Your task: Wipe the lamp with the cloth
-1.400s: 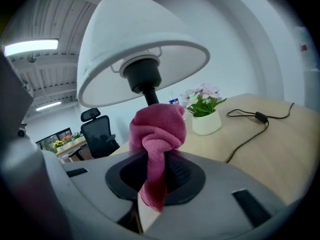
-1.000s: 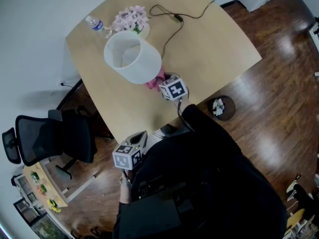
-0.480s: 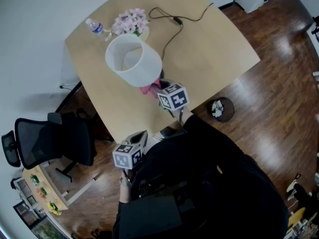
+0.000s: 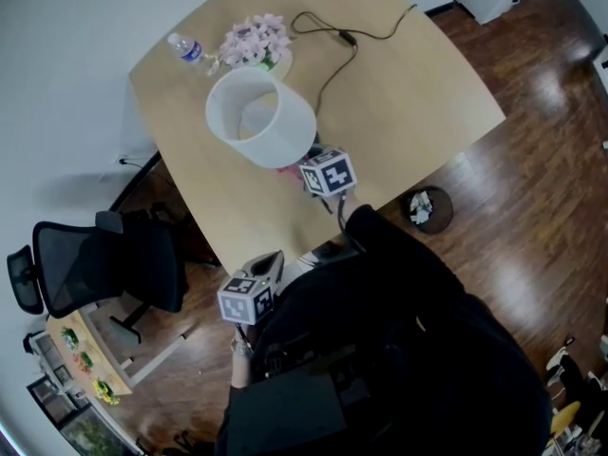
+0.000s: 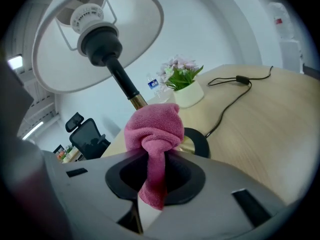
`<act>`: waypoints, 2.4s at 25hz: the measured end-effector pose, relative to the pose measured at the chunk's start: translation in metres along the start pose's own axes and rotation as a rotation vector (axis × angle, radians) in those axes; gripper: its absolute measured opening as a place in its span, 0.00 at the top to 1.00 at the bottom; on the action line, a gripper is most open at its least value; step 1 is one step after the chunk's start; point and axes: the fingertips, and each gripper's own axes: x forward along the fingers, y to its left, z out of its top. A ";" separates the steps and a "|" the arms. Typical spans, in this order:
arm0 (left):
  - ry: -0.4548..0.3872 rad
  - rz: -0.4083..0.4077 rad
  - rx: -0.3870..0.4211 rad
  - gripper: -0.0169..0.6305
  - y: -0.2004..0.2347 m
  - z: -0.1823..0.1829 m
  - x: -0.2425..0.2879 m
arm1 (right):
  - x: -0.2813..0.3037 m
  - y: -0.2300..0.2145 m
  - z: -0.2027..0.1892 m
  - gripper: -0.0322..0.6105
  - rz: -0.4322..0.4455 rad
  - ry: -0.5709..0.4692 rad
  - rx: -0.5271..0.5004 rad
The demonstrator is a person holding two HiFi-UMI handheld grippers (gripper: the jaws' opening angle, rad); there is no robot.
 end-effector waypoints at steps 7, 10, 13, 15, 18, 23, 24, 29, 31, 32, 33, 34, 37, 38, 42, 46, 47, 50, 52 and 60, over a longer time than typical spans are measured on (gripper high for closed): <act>-0.006 -0.021 0.004 0.97 -0.002 0.003 0.009 | 0.003 -0.009 -0.022 0.85 -0.018 0.113 -0.032; -0.022 -0.035 0.006 0.97 -0.001 0.007 0.012 | 0.002 -0.009 -0.034 0.85 -0.043 0.169 -0.095; -0.044 -0.049 0.010 0.97 -0.001 0.010 0.012 | 0.000 -0.002 -0.048 0.85 -0.043 0.218 -0.112; -0.057 -0.058 0.011 0.97 -0.001 0.011 0.011 | -0.002 0.003 -0.058 0.85 -0.030 0.249 -0.105; -0.084 -0.063 0.013 0.97 0.002 0.011 0.009 | -0.011 -0.010 -0.074 0.85 -0.078 0.290 -0.116; -0.121 -0.066 0.001 0.97 0.012 0.002 0.000 | -0.035 -0.068 -0.068 0.85 -0.221 0.243 -0.050; -0.126 -0.066 0.000 0.97 0.014 -0.001 0.000 | -0.036 -0.076 -0.059 0.85 -0.234 0.218 -0.055; -0.160 -0.072 0.001 0.97 0.017 -0.009 -0.004 | -0.039 -0.081 -0.016 0.85 -0.254 0.134 -0.077; -0.181 -0.073 0.007 0.97 0.019 -0.008 -0.009 | -0.046 -0.075 -0.006 0.85 -0.268 0.112 -0.084; -0.189 -0.075 0.009 0.97 0.021 -0.008 -0.012 | -0.053 -0.073 -0.002 0.85 -0.283 0.098 -0.093; -0.197 -0.078 0.010 0.97 0.022 -0.007 -0.014 | -0.061 -0.072 0.001 0.85 -0.301 0.083 -0.105; -0.207 -0.082 0.011 0.97 0.023 -0.006 -0.015 | -0.070 -0.069 0.003 0.85 -0.312 0.071 -0.112; -0.229 -0.102 0.016 0.97 0.024 -0.001 -0.014 | -0.102 -0.052 -0.001 0.85 -0.300 0.052 -0.111; -0.231 -0.109 0.021 0.97 0.023 0.000 -0.012 | -0.114 -0.048 -0.003 0.85 -0.303 0.046 -0.118; -0.211 -0.132 0.052 0.97 0.015 0.007 -0.003 | -0.154 -0.024 -0.018 0.85 -0.268 0.049 -0.125; -0.198 -0.132 0.058 0.97 0.000 0.017 0.003 | -0.168 -0.004 -0.049 0.85 -0.179 0.101 -0.092; -0.194 -0.129 0.056 0.97 -0.005 0.017 0.006 | -0.170 -0.003 -0.058 0.85 -0.160 0.110 -0.081; -0.186 -0.120 0.039 0.97 -0.018 0.020 0.016 | -0.178 -0.006 -0.075 0.85 -0.132 0.132 -0.059; -0.179 -0.112 0.024 0.97 -0.026 0.023 0.023 | -0.185 -0.012 -0.082 0.85 -0.114 0.153 -0.040; -0.152 -0.063 -0.016 0.97 -0.055 0.036 0.047 | -0.204 -0.053 -0.078 0.85 -0.070 0.193 -0.033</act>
